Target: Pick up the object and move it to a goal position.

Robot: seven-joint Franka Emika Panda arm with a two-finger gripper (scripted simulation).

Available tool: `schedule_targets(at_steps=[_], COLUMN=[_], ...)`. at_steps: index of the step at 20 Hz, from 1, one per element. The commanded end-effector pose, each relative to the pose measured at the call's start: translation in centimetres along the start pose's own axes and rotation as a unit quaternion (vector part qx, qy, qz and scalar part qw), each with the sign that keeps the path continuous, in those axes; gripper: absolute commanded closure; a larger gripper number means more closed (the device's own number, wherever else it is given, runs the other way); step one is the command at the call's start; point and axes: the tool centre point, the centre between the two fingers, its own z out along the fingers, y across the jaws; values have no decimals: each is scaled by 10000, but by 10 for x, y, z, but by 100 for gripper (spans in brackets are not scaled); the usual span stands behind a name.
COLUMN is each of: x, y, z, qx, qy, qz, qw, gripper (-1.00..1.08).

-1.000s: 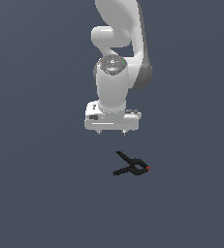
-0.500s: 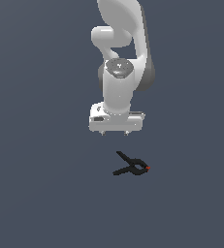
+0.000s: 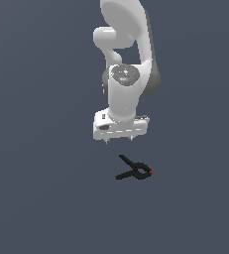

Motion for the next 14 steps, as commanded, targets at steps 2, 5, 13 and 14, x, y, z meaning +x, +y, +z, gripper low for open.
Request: schedule_targets(at_steps=[2, 5, 13, 14], x=[6, 12, 31, 33], y=[-4, -8, -22, -24], z=[5, 11, 28, 30], qx=[-8, -14, -12, -10], qy=[-10, -19, -39, -41], qz=[-386, -799, -2035, -2187], qw=[9993, 9968, 9791, 9758], gripper=[-92, -92, -92, -92])
